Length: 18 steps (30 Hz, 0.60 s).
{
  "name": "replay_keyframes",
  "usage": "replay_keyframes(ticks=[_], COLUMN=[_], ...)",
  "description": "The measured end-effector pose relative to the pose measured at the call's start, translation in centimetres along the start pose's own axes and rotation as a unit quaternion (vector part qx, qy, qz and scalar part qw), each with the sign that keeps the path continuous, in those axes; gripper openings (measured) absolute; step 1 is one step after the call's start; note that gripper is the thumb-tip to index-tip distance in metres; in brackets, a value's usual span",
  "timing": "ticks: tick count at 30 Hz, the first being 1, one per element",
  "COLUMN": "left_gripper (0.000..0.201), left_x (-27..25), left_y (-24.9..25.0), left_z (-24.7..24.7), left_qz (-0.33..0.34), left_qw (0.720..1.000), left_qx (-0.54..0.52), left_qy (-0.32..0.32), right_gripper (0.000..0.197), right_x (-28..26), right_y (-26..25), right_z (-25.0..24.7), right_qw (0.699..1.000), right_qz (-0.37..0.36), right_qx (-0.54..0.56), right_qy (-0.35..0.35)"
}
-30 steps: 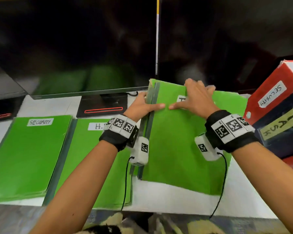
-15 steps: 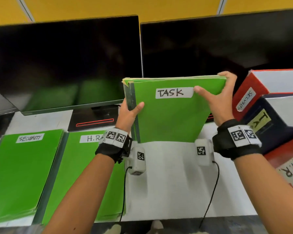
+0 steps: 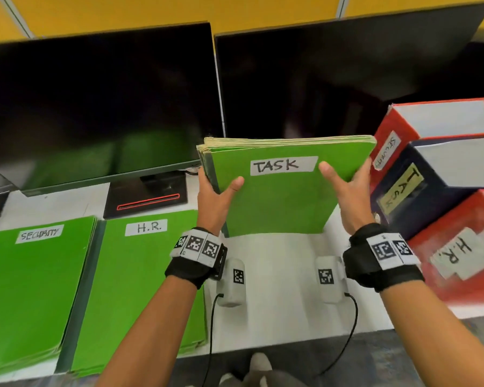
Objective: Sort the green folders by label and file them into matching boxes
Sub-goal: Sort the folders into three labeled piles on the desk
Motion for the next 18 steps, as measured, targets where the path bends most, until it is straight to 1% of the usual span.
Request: replay_keyframes(ticks=[1, 2, 3, 4, 6, 8, 10, 12, 14, 15, 16, 18], left_gripper=[0.087, 0.083, 0.074, 0.065, 0.054, 0.047, 0.040, 0.041, 0.047, 0.051, 0.055, 0.060], left_x=[0.0, -0.2, -0.2, -0.1, 0.2, 0.5, 0.5, 0.0, -0.6, -1.0, -1.5, -2.5], left_y=[-1.1, -1.9, -2.7, -3.2, -3.4, -3.1, -3.2, -4.1, -6.0, -7.1, -8.0, -9.3], left_z=[0.1, 0.2, 0.1, 0.0, 0.0, 0.2, 0.7, 1.2, 1.6, 1.8, 1.9, 2.4], left_qz=[-0.005, -0.005, 0.000, 0.011, 0.029, 0.035, 0.022, -0.017, -0.083, -0.116, -0.150, -0.195], left_qw=[0.999, 0.997, 0.993, 0.987, 0.974, 0.964, 0.949, 0.927, 0.899, 0.881, 0.863, 0.833], left_qx=[0.034, 0.075, 0.119, 0.161, 0.221, 0.262, 0.314, 0.372, 0.423, 0.446, 0.467, 0.496], left_qy=[-0.007, -0.013, -0.009, 0.005, 0.033, 0.037, 0.008, -0.039, -0.081, -0.101, -0.121, -0.149], right_gripper=[0.081, 0.090, 0.090, 0.081, 0.060, 0.054, 0.051, 0.052, 0.059, 0.066, 0.074, 0.086], right_x=[-0.4, -0.8, -0.8, -0.8, -0.6, 0.0, 0.3, 0.6, 0.9, 1.0, 1.0, 0.6], right_y=[1.3, 2.5, 3.5, 4.0, 4.1, 4.0, 4.1, 5.3, 7.5, 8.6, 9.5, 10.6], right_z=[0.0, -0.1, -0.4, -0.6, -1.0, -1.5, -2.0, -2.8, -3.8, -4.4, -4.9, -5.9], right_qw=[0.999, 0.997, 0.996, 0.995, 0.991, 0.984, 0.973, 0.961, 0.935, 0.917, 0.895, 0.843], right_qz=[0.032, 0.054, 0.058, 0.049, 0.025, -0.007, -0.010, 0.033, 0.087, 0.109, 0.130, 0.175], right_qx=[-0.025, -0.052, -0.071, -0.087, -0.127, -0.174, -0.225, -0.273, -0.343, -0.381, -0.420, -0.496], right_qy=[0.004, 0.004, 0.001, 0.004, 0.020, 0.035, 0.046, 0.028, -0.025, -0.050, -0.071, -0.107])
Point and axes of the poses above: each hand's wrist, its own x-axis towards the middle knuckle, its own z-axis out of the palm, y = z × x, the point moved 1 cm from there along x, towards the middle knuckle, and after that the axes turned 10 degrees about y, right-handed, at the moved point
